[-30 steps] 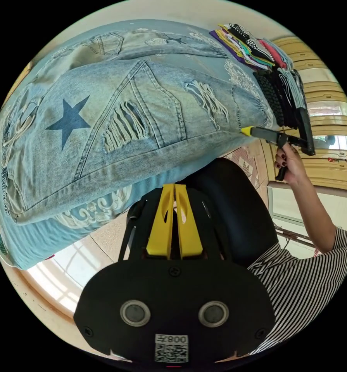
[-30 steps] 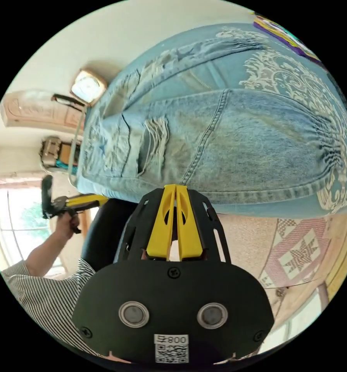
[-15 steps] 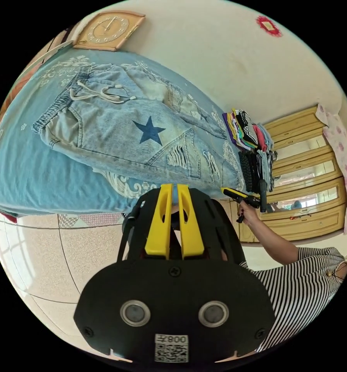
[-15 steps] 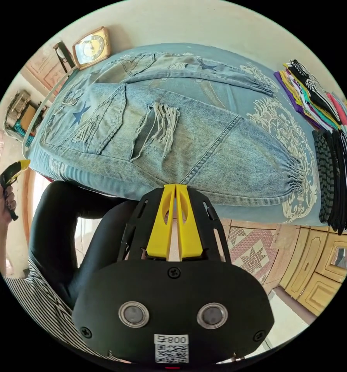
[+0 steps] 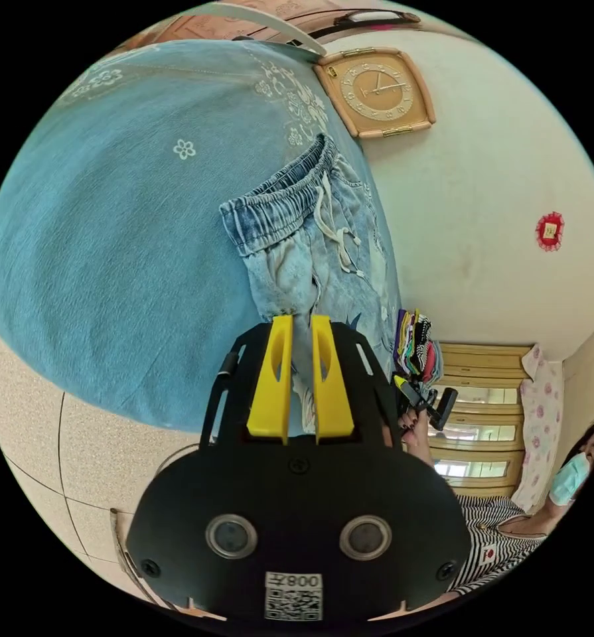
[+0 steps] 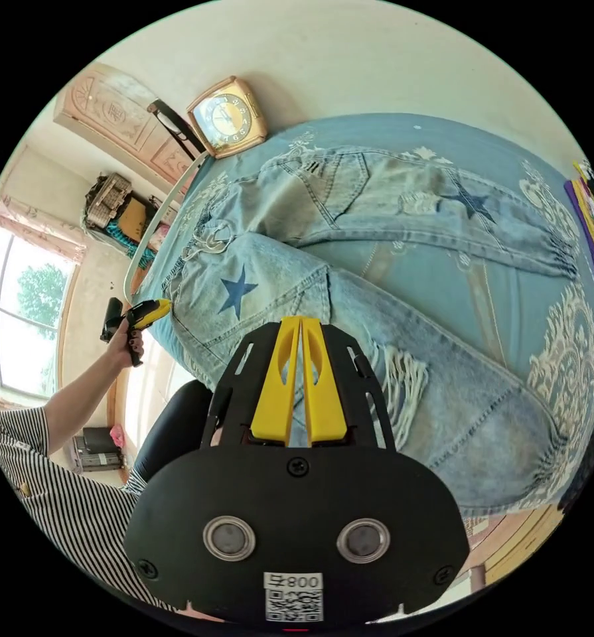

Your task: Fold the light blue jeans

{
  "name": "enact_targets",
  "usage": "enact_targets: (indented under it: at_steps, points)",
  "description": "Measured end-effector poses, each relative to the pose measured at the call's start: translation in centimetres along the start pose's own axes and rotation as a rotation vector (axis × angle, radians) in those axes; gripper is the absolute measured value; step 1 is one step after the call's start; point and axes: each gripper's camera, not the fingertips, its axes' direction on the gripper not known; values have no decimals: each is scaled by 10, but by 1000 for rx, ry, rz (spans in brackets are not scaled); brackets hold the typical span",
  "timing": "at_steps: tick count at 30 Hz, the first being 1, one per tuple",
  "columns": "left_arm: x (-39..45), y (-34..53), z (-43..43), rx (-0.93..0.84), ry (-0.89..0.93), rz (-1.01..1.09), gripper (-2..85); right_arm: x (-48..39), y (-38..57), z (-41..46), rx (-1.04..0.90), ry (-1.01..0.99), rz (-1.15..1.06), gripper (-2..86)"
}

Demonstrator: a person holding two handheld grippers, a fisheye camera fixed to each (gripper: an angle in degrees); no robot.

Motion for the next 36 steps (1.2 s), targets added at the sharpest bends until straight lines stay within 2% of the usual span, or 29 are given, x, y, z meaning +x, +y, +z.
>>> enact_targets:
  at_steps: [7, 10, 14, 19, 22, 27, 31, 36]
  points:
    - [5, -1, -54, 66, -13, 30, 5, -52, -123, 43, -34, -23, -170, 13]
    - [3, 6, -76, 91, -1, 10, 3, -65, -148, 72, -108, 45, -203, 26]
    - [28, -3, -92, 123, 6, 81, 2, -67, -155, 78, -80, 63, -210, 31]
    - [98, -30, -96, 126, -140, 278, 4, -69, -159, 69, -97, 42, -221, 26]
    - [100, -22, -106, 151, -236, 221, 7, -74, -155, 64, -74, 54, -234, 21]
    - [105, -19, -134, 257, -216, 173, 18, -56, -168, 43, -59, -70, -164, 13]
    - [158, -70, -115, 190, -202, 349, 45, -17, -180, -1, 37, -139, -109, 8]
    - [236, -158, -53, 53, -167, 553, 73, 36, -214, -51, 119, -77, -66, 18]
